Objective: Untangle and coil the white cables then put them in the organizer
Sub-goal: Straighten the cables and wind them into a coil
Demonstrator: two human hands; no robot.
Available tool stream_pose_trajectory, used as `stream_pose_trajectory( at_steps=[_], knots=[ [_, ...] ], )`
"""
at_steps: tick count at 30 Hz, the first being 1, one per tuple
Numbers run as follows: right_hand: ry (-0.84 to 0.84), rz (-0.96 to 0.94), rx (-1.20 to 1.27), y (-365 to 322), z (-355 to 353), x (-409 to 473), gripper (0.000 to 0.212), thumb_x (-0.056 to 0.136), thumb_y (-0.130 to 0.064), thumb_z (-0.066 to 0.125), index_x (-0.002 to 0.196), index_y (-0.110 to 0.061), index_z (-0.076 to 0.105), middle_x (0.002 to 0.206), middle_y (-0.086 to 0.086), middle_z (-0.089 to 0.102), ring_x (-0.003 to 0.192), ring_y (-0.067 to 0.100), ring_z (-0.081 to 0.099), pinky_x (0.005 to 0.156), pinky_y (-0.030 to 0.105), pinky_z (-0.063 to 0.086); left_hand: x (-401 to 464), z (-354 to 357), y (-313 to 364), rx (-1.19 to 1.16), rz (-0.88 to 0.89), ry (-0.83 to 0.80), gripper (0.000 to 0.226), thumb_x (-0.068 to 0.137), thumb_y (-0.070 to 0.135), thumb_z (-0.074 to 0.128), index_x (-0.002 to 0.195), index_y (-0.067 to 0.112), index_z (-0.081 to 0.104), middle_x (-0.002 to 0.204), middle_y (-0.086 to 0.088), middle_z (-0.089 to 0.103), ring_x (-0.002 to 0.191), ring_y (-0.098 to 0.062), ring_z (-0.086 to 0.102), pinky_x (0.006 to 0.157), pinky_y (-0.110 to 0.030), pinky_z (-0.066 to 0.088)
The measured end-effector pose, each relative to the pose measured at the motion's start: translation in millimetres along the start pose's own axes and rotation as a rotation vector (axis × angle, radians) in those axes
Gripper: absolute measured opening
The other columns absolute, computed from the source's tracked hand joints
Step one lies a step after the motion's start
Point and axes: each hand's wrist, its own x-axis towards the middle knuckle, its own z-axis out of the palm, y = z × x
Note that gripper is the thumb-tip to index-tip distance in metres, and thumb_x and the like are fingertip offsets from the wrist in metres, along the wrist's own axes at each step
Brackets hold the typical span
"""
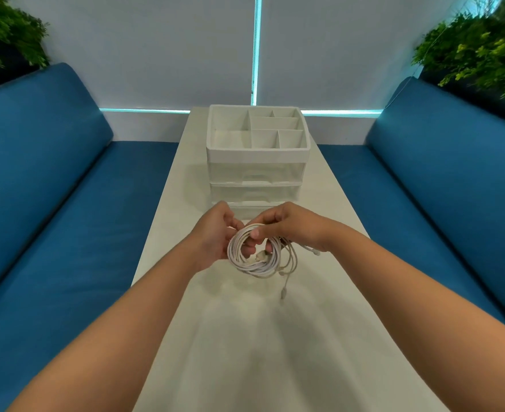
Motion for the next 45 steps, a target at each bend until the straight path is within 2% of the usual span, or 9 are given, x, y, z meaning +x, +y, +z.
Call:
stream_pose_trajectory(
  at_steps=[3,5,12,19,24,28,32,39,45],
  knots=[
    [0.011,0.002,-0.014,-6.2,6.5,2.7,0.028,0.085,-0.014,0.072,0.108,0.0,0.064,0.096,0.018,0.065,0.065,0.017,0.065,0.065,0.027,0.055,4.4,6.8,4.6,0.307,-0.051,-0.003,0.061,0.093,0.063,0.038,0.086,0.005,0.058,0.053,-0.005,0.05,0.042,-0.019,0.047,0.057,-0.03,0.049],
    [0.048,-0.026,-0.062,-8.0,7.6,2.5,0.029,0.086,-0.013,0.071,0.108,0.0,0.056,0.094,0.012,0.059,0.067,0.016,0.064,0.062,0.025,0.053,8.7,13.1,1.1,0.456,0.005,0.054,0.068,0.087,0.073,0.043,0.079,0.008,0.062,0.047,0.004,0.042,0.037,-0.013,0.04,0.058,-0.029,0.048],
    [-0.001,0.081,-0.136,11.6,-7.4,-5.6,0.008,0.092,-0.013,0.054,0.097,-0.007,0.059,0.083,0.003,0.064,0.074,0.015,0.062,0.086,0.038,0.05,8.6,7.2,-9.0,0.218,0.078,0.238,0.057,0.09,0.061,0.055,0.064,0.011,0.055,0.052,0.001,0.036,0.044,-0.016,0.036,0.051,-0.027,0.039],
    [0.033,0.071,-0.569,16.9,-15.6,-4.7,0.014,0.099,-0.023,0.049,0.1,-0.014,0.06,0.083,-0.006,0.057,0.077,0.012,0.051,0.068,0.023,0.039,6.9,6.4,-13.6,0.081,0.073,0.266,0.051,0.087,0.06,0.061,0.066,0.015,0.05,0.052,0.002,0.032,0.051,-0.017,0.033,0.049,-0.026,0.04],
    [0.09,0.126,-0.701,26.2,-18.3,-3.5,0.019,0.099,-0.015,0.044,0.103,-0.019,0.062,0.1,-0.004,0.062,0.092,0.015,0.056,0.076,0.025,0.041,8.5,3.9,-16.0,0.05,0.143,0.206,0.048,0.08,0.057,0.071,0.083,0.009,0.065,0.059,0.002,0.035,0.047,-0.013,0.039,0.066,-0.031,0.043],
    [0.173,0.136,-0.54,25.1,-20.5,-4.8,0.016,0.097,-0.017,0.053,0.089,-0.015,0.066,0.083,-0.003,0.065,0.07,0.008,0.056,0.065,0.02,0.044,13.7,1.9,-22.2,0.014,0.226,0.171,0.034,0.092,0.04,0.065,0.095,0.006,0.064,0.064,0.002,0.041,0.048,-0.01,0.043,0.072,-0.034,0.044],
    [0.216,0.111,-0.307,21.3,-20.2,-8.0,0.022,0.094,-0.018,0.059,0.09,0.001,0.07,0.078,0.012,0.069,0.064,0.017,0.058,0.068,0.033,0.052,19.5,-0.3,-27.0,-0.029,0.237,0.178,0.03,0.098,0.04,0.055,0.097,0.011,0.062,0.06,0.005,0.041,0.048,-0.009,0.047,0.083,-0.036,0.044],
    [0.337,0.171,-0.047,8.1,-13.6,-5.6,0.02,0.097,-0.017,0.056,0.093,-0.004,0.07,0.07,0.001,0.064,0.057,0.011,0.056,0.05,0.02,0.045,19.6,-0.1,-31.9,0.075,0.334,0.293,0.029,0.101,0.041,0.048,0.099,0.014,0.058,0.071,0.002,0.045,0.062,-0.011,0.049,0.068,-0.028,0.039],
    [0.339,0.241,0.294,4.2,10.3,2.4,0.024,0.099,-0.005,0.043,0.107,0.006,0.063,0.084,0.009,0.065,0.068,0.018,0.061,0.063,0.024,0.055,19.7,10.7,-35.8,-0.022,0.362,0.41,0.03,0.102,0.044,0.041,0.108,0.017,0.052,0.087,0.0,0.048,0.077,-0.013,0.047,0.066,-0.024,0.037]
  ],
)
